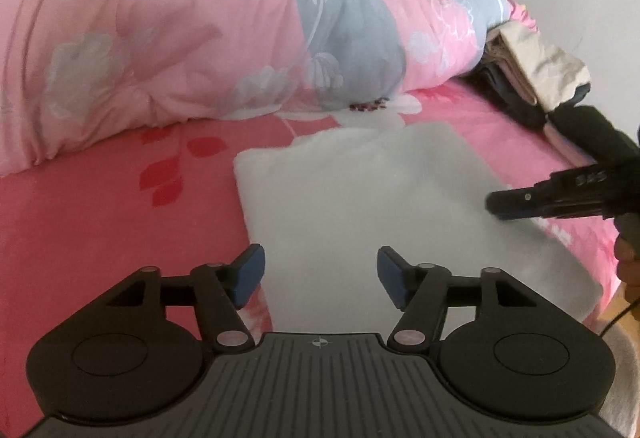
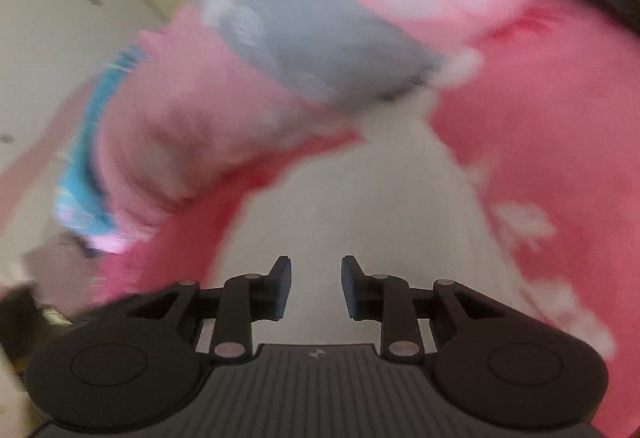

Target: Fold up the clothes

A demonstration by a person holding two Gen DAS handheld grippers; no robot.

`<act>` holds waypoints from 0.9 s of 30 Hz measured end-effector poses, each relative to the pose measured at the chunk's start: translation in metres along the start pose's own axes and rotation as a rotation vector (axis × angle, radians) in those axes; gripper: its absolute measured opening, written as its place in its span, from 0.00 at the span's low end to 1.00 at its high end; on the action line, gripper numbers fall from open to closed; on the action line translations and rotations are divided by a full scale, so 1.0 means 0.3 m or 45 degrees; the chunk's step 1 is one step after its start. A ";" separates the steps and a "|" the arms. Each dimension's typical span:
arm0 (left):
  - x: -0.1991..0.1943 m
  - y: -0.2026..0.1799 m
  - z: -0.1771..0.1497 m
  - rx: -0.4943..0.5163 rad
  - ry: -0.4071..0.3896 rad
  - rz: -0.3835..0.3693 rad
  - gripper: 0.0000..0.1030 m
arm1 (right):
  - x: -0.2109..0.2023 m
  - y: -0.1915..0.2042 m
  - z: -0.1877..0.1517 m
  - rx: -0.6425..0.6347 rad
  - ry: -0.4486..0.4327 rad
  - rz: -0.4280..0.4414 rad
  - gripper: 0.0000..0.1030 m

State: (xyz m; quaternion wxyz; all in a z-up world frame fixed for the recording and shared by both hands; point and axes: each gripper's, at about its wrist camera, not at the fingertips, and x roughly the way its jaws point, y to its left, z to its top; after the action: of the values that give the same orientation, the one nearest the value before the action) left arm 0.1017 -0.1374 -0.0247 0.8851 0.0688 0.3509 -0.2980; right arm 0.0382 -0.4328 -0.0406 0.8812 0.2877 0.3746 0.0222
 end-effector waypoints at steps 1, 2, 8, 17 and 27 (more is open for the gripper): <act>-0.006 -0.005 -0.004 0.000 0.003 0.017 0.68 | -0.015 -0.016 -0.011 0.007 -0.036 -0.076 0.26; -0.012 -0.011 -0.008 0.001 0.007 0.035 0.69 | -0.040 -0.032 -0.020 0.036 -0.081 -0.127 0.27; -0.036 -0.039 -0.026 -0.016 0.017 0.120 0.75 | -0.173 0.059 -0.111 -0.073 -0.198 -0.045 0.28; -0.047 -0.071 -0.071 -0.032 0.058 0.149 0.91 | -0.176 0.081 -0.222 -0.132 -0.161 -0.199 0.26; -0.052 -0.081 -0.087 -0.053 0.073 0.160 0.96 | -0.148 0.198 -0.309 -0.291 -0.073 -0.091 0.28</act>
State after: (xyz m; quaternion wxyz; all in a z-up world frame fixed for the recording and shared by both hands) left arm 0.0636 -0.1410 -0.0316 0.8929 0.0807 0.3770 -0.2324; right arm -0.0458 -0.3492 -0.0320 0.9188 0.1722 0.3542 0.0251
